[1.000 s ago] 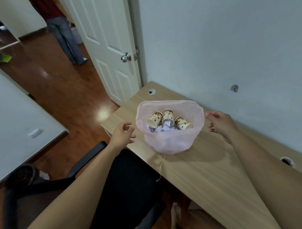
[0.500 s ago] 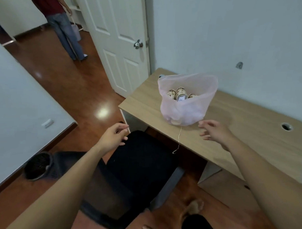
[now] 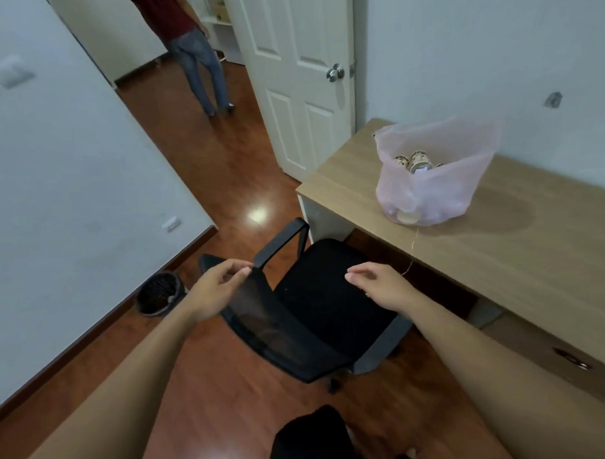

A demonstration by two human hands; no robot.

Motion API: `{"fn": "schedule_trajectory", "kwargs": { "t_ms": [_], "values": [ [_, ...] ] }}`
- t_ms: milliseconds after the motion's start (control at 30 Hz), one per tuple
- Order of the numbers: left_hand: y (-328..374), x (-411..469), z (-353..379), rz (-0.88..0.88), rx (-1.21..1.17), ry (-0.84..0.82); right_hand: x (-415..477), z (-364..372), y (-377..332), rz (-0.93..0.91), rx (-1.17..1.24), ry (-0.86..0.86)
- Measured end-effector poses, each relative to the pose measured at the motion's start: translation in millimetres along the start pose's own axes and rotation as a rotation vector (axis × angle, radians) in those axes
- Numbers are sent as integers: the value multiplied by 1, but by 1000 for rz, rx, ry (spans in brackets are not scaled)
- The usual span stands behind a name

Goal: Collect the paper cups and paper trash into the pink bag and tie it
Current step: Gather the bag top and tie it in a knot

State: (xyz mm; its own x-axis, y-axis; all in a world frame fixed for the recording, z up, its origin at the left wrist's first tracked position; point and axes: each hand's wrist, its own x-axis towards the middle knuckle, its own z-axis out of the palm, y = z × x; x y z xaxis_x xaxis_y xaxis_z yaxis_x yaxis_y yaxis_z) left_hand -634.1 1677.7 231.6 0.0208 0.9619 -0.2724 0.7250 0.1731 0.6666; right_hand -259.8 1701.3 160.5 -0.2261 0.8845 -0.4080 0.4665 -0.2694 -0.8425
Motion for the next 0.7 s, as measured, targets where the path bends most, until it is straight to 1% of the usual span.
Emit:
{"fn": "schedule_trajectory", "kwargs": {
  "t_ms": [133, 200, 333, 467, 567, 600, 700],
  "values": [
    [-28, -13, -10, 24, 57, -5, -9, 62, -5, -9, -69, -108],
    [-46, -4, -16, 54, 137, -59, -11, 89, -9, 6, -112, -143],
    [-87, 23, -26, 191, 373, -196, -11, 141, -26, 59, -177, -172],
    [-136, 57, -33, 326, 569, -293, -6, 199, -49, 128, -176, -143],
    [-173, 74, -27, 410, 673, -298, -4, 252, -63, 222, -152, -64],
    [-177, 76, -26, 416, 692, -286, -3, 267, -65, 248, -200, -27],
    [-175, 80, -23, 456, 767, -245, -4, 293, -64, 275, -459, 81]
  ]
}}
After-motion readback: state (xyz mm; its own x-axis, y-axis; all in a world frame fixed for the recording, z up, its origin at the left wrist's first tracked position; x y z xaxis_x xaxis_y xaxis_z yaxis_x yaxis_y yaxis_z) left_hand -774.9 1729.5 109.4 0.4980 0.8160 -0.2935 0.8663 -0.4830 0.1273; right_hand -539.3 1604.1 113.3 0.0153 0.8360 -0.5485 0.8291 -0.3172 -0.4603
